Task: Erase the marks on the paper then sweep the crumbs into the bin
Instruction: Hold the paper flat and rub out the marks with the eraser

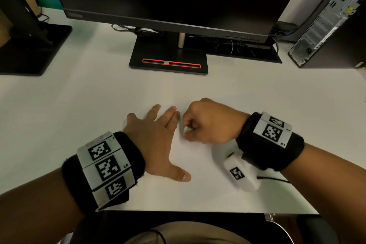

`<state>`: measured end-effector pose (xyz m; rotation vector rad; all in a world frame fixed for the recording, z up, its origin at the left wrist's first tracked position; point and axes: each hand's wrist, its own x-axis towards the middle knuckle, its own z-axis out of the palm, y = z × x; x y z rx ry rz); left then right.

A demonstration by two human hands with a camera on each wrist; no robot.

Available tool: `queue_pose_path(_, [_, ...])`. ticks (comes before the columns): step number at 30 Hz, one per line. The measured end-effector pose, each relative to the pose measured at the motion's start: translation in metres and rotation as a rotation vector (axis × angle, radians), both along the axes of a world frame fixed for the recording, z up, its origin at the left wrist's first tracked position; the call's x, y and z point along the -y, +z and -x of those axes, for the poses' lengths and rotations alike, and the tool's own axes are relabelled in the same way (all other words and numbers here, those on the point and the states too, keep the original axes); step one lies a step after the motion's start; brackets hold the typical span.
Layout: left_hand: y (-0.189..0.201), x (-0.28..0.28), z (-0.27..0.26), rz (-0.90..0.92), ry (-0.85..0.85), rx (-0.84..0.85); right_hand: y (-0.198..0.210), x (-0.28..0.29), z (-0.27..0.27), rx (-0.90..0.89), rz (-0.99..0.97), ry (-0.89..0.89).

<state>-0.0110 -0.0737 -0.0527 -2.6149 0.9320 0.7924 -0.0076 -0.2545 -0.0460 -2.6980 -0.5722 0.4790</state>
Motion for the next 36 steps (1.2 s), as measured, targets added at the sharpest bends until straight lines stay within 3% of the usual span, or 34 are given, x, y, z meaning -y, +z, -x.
queue_pose_path(3, [0.000,0.000,0.000,-0.009,-0.001,-0.002,0.001,0.007,-0.014,0.064,0.010,-0.082])
queue_pose_path(7, [-0.002,-0.002,-0.001,0.004,-0.005,-0.015,-0.003,-0.013,0.005,0.017,-0.026,0.059])
queue_pose_path(12, [0.000,0.000,0.001,-0.011,0.003,-0.004,0.001,0.007,-0.014,0.057,0.016,-0.067])
queue_pose_path(16, [0.000,0.000,0.000,-0.001,0.002,-0.006,-0.002,-0.007,0.001,-0.014,-0.023,0.041])
queue_pose_path(21, [0.000,0.000,0.001,-0.010,-0.002,0.007,-0.001,0.011,-0.019,0.068,0.019,-0.089])
queue_pose_path(25, [0.000,0.000,0.001,-0.010,-0.002,0.000,-0.004,0.002,-0.002,-0.013,-0.017,0.000])
queue_pose_path(29, [0.001,0.000,0.001,-0.010,-0.005,0.005,0.002,0.029,-0.022,0.093,0.067,-0.135])
queue_pose_path(34, [0.000,0.000,0.001,-0.007,-0.014,0.009,-0.001,0.012,-0.007,0.029,0.045,-0.005])
queue_pose_path(36, [0.000,0.000,0.001,-0.011,-0.018,0.010,0.001,0.021,-0.012,0.028,0.069,-0.044])
